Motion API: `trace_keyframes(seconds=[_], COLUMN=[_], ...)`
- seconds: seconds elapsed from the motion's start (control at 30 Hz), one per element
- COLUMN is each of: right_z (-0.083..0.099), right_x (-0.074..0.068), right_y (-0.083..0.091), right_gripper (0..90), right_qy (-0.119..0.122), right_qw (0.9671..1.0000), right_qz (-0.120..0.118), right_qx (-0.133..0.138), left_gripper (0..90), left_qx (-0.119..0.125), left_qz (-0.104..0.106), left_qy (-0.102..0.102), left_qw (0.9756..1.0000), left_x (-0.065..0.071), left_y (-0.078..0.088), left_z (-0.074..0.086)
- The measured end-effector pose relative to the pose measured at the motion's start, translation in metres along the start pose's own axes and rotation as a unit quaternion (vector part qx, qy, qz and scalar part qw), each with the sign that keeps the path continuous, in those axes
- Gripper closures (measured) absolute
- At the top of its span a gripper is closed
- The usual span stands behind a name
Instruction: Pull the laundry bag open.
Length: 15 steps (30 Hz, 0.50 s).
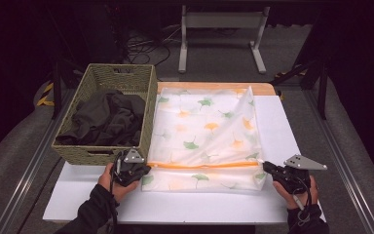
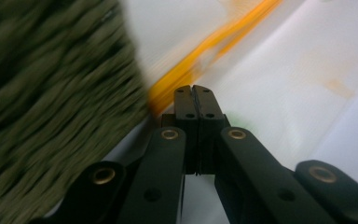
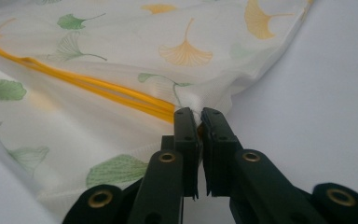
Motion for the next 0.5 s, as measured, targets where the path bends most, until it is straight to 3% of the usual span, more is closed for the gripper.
trace_keyframes(seconds=[0.1,0.13,0.23,0.37,0.43,0.5], right_z=[0.001,0.002,0.001,0.001,0.002,0.002], right_x=[0.003,0.003,0.001,0.000,0.001,0.001], right_y=[0.001,0.000,0.000,0.001,0.000,0.000], right_gripper=[85.3,85.3,85.3,85.2,85.1,85.1], right_qy=[-0.012,-0.013,-0.004,-0.001,-0.001,-0.001], right_qw=[0.9999,0.9998,0.9999,0.9999,0.9999,0.9999], right_qz=[-0.008,-0.014,-0.012,-0.014,-0.016,-0.016], right_qx=[0.003,0.002,0.000,0.004,0.004,0.004], left_gripper=[90.0,90.0,90.0,90.0,89.9,83.0], left_qx=[0.007,0.020,0.036,0.074,0.078,0.078], left_qz=[0.008,0.018,-0.003,0.008,0.001,-0.005], left_qy=[0.010,0.005,-0.012,-0.037,-0.040,-0.045], left_qw=[0.9999,0.9996,0.9993,0.9965,0.9962,0.9959], left_x=[-0.006,-0.004,0.003,0.013,0.017,0.021], left_y=[0.001,0.002,0.005,0.010,0.008,0.004], left_z=[0.008,0.009,0.009,0.005,0.000,-0.008])
Point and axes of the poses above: each handheld gripper's, and its own axes: y roughly backward along the jaws, z roughly out of its underside, x roughly to its right, the point moved 3 cm from there along -y, roughly forward along the jaws, and after that the axes turned 12 degrees about -x, right-handed, at the moved point
